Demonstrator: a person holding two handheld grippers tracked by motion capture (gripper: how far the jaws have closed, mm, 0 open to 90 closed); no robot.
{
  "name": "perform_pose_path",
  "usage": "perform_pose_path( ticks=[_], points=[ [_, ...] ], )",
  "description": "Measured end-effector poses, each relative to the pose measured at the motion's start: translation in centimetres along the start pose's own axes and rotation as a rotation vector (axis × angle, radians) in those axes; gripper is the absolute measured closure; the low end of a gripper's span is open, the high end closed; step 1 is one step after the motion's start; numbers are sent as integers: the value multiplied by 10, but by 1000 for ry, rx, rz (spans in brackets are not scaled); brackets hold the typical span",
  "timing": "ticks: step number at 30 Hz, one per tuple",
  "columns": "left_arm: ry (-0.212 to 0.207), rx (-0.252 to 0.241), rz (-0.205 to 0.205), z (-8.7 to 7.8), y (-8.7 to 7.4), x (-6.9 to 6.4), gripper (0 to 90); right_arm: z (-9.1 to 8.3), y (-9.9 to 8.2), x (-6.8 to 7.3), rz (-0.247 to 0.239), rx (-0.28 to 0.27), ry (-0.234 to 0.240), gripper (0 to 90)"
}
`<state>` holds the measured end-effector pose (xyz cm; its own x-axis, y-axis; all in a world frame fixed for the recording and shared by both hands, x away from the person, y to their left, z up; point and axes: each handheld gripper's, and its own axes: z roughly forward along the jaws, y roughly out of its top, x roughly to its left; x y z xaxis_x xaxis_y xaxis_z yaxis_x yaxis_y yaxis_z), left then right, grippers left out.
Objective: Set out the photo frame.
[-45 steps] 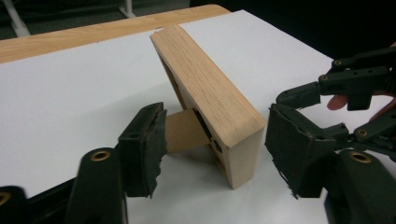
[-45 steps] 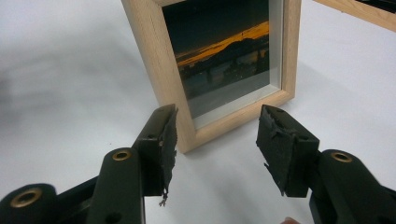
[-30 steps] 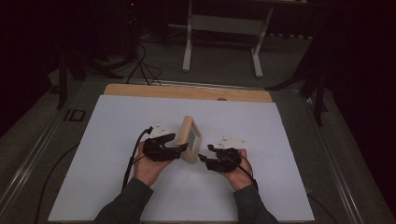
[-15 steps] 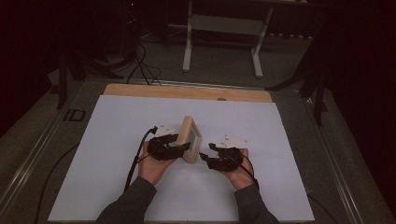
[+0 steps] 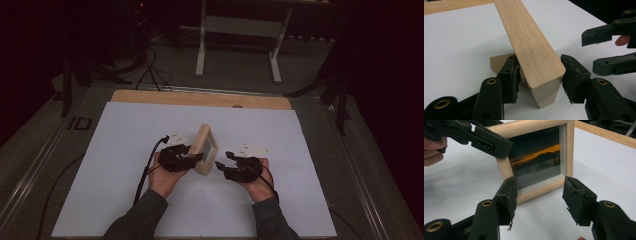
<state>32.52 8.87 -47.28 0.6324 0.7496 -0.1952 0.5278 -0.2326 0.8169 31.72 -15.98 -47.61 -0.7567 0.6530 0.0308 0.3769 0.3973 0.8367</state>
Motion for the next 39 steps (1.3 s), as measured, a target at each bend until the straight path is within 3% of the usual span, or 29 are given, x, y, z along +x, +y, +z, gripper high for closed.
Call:
perform_pose_path(
  ticks=[17,23,28,39],
  points=[
    [-21,5,40,-1,1,-4,584,-7,2,-4,13,-27,-14,445],
    [-26,18,96,-1,1,-10,606,-10,4,-6,21,-39,-23,445],
    [-25,20,108,-1,1,-11,607,-13,5,-7,23,-53,-31,445],
    [-38,29,183,-4,-2,-16,607,-19,8,-10,39,-91,-55,471]
  ],
)
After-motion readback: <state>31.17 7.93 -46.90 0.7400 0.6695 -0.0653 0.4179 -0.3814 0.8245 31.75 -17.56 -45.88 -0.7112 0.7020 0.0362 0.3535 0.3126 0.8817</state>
